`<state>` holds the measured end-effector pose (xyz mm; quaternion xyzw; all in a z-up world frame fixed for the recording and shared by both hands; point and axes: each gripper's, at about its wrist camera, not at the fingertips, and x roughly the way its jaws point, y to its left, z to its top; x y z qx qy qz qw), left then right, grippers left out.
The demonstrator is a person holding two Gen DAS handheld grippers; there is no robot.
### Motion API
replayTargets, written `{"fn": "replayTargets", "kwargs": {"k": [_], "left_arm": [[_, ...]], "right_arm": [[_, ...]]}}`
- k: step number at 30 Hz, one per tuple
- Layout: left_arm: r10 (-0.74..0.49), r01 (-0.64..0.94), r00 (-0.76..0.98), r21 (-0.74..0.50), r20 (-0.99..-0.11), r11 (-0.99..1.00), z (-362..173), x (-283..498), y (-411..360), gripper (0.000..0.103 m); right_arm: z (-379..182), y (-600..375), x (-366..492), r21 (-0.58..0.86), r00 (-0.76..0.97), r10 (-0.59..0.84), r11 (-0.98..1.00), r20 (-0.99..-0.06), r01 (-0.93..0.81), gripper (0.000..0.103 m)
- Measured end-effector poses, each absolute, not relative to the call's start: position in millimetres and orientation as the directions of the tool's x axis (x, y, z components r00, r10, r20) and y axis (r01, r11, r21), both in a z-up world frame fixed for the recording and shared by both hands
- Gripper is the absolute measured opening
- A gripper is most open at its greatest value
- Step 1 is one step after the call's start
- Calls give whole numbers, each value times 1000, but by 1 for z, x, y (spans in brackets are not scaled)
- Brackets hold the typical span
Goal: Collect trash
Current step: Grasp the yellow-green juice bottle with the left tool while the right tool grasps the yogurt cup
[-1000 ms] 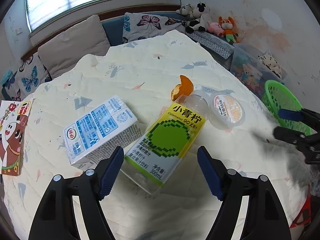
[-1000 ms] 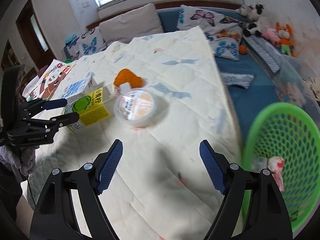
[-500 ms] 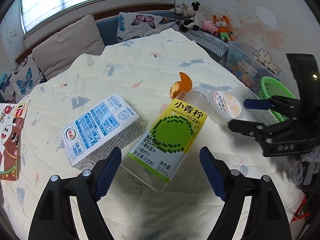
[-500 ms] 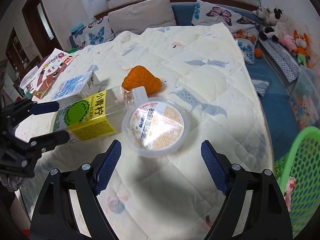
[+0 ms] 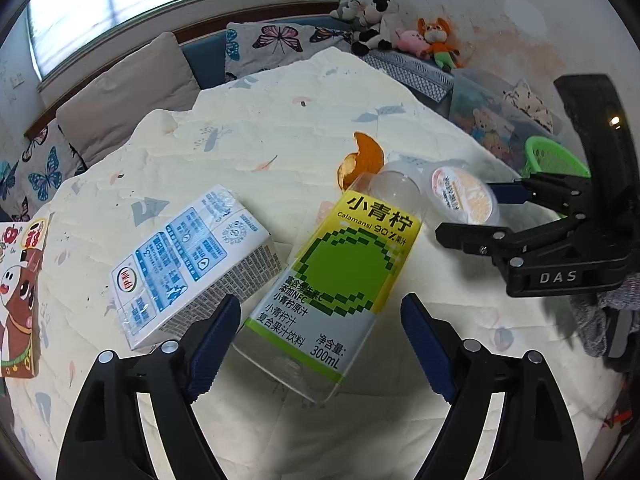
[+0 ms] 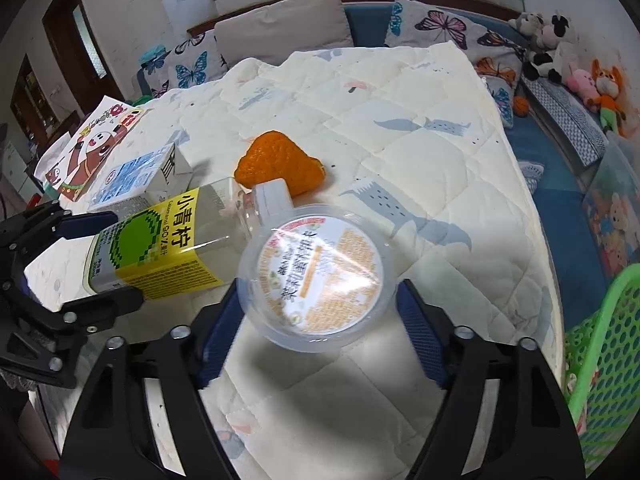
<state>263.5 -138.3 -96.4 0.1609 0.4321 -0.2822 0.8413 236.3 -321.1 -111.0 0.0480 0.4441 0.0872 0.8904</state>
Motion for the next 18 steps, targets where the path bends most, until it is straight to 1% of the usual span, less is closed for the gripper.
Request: {"fn": "replayTargets", "kwargs": {"k": [2, 4, 11, 18], "left_arm": [[-333, 613, 465, 27, -820, 790, -100, 266, -140, 79], [-334, 610, 467, 26, -819, 792, -101, 268, -141, 79], [-333, 610, 503, 54, -798, 791, -104, 266, -147, 78], [-336, 607, 531, 71, -778, 792, -98, 253, -149, 70]], "right_arm": [[-110, -321, 234, 164, 593, 199, 980, -781, -112, 65], [-109, -321, 232, 170, 588, 204, 979, -782, -114, 63], [-103, -327, 221, 180, 600, 205, 978, -774, -103, 63], [-97, -335, 205, 185, 611, 196, 979, -767, -82, 63]]}}
